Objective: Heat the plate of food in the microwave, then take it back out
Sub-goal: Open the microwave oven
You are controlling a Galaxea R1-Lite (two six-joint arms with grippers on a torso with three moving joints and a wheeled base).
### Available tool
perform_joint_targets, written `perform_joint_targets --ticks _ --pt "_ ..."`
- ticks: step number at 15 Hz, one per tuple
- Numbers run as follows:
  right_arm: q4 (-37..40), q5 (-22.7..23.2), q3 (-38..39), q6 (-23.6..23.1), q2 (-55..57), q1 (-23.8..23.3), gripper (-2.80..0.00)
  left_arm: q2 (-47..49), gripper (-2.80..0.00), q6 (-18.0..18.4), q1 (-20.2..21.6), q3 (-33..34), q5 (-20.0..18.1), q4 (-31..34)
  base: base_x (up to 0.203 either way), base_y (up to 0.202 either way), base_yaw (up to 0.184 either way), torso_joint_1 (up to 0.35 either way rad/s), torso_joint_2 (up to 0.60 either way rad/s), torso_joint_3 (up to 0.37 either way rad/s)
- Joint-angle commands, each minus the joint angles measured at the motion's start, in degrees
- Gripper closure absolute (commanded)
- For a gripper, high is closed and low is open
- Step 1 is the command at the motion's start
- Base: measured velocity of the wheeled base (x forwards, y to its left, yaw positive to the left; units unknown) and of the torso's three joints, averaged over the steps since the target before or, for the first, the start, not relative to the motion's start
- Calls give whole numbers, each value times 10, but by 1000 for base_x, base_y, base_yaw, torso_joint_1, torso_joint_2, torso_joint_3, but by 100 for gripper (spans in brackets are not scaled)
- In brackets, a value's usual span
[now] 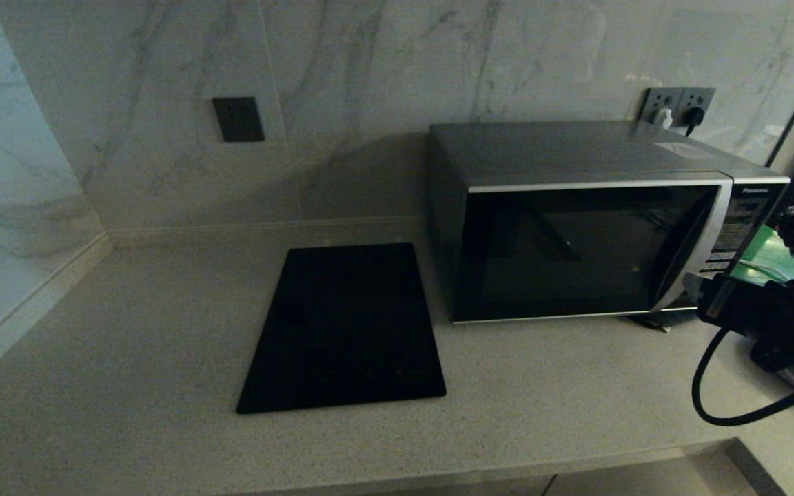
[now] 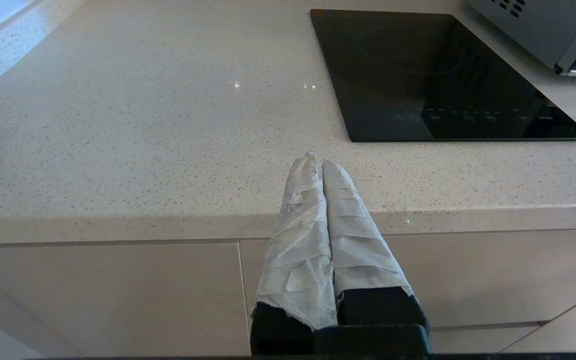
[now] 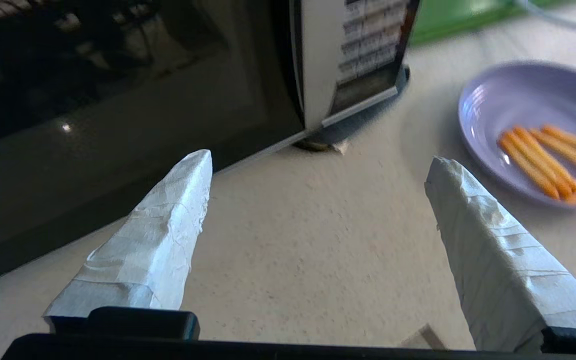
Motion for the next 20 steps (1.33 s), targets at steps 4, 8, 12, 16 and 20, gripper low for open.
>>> perform_joint_targets --ticks 4,8,12,16,20 --pt "-51 -14 12 -16 33 3 -280 1 0 -1 0 0 0 0 0 0 0 0 0 0" --pt "-96 -45 3 -16 63 3 -280 0 0 -1 0 0 0 0 0 0 0 0 0 0" --pt "-107 -96 -37 -16 122 4 -280 0 0 -1 0 0 0 0 0 0 0 0 0 0" --pt "-106 -147 -63 -20 158 4 -280 0 0 -1 0 0 0 0 0 0 0 0 0 0" --pt "-105 -169 -97 -8 173 5 -280 0 0 -1 0 0 0 0 0 0 0 0 0 0"
